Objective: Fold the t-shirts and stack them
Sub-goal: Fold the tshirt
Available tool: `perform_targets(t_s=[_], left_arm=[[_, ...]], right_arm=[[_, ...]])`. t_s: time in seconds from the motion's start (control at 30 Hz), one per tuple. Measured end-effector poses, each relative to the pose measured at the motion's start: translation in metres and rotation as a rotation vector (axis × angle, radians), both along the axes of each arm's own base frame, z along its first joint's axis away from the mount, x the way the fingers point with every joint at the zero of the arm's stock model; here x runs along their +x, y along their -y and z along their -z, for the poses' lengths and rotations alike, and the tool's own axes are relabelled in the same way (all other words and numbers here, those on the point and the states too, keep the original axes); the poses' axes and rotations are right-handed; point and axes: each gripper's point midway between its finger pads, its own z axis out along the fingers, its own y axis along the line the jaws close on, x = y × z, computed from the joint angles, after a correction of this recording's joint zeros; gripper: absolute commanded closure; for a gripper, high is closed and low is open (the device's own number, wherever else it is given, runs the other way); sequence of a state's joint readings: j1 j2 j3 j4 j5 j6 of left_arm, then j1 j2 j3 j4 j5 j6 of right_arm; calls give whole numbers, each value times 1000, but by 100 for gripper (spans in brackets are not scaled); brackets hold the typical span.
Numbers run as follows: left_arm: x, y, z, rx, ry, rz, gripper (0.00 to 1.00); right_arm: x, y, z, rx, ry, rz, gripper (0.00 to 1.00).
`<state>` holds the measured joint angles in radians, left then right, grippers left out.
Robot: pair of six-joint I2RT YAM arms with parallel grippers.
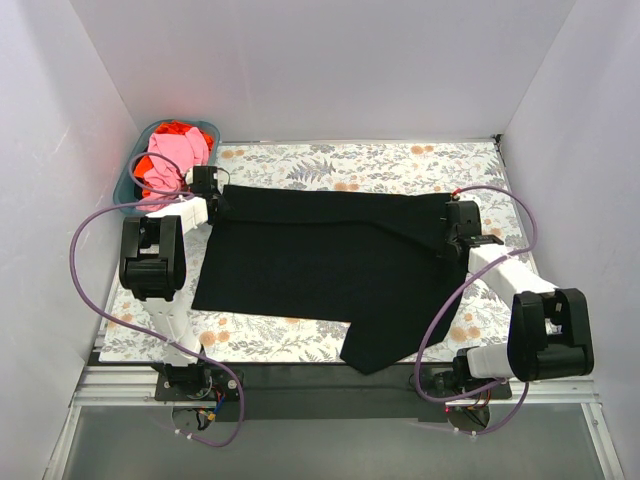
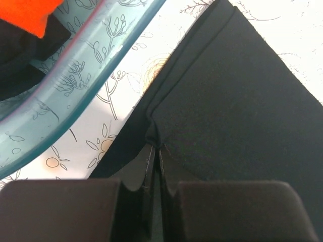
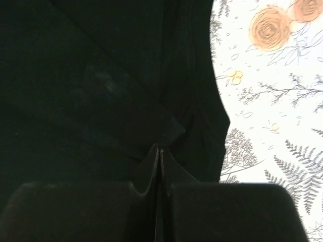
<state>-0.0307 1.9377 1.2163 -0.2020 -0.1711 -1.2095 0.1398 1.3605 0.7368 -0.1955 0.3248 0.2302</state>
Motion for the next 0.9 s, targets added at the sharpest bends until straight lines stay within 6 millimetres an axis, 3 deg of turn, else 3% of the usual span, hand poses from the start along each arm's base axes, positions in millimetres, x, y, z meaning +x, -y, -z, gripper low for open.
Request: perform_targets(t_s=[0.13, 0.2, 0.23, 0.47, 0.53, 0.57, 0.6, 0.67, 0.8, 0.9], left_arm=[[-2, -1, -2, 1, 3, -7, 92], [-4, -1, -2, 0, 3, -13, 94], [-5, -2, -4, 1, 5, -14, 97], [-4, -4, -9, 12, 17, -23, 92], [-4, -5, -9, 14, 18, -25, 86], [-4, -5, -9, 17, 17, -25, 75], [-4, -6, -9, 20, 16, -25, 69], [-4, -7, -9, 25, 14, -31, 60], [-5, -10, -12, 34, 18, -40, 56], [-4, -10, -26, 31, 43, -41, 52]], right_arm=[[-7, -8, -2, 52, 1, -16, 86], [-11, -12, -3, 75, -1, -25, 88], [-12, -14, -4, 86, -3, -30, 98], [-21, -25, -12, 146, 19, -62, 99], [-22, -25, -15, 149, 26, -62, 97], [-22, -25, -16, 149, 27, -62, 92], [-22, -25, -16, 149, 27, -61, 82], [-23, -26, -16, 154, 24, -62, 71], [-26, -36, -16, 200, 16, -93, 46], [-26, -42, -21, 230, 25, -116, 36]])
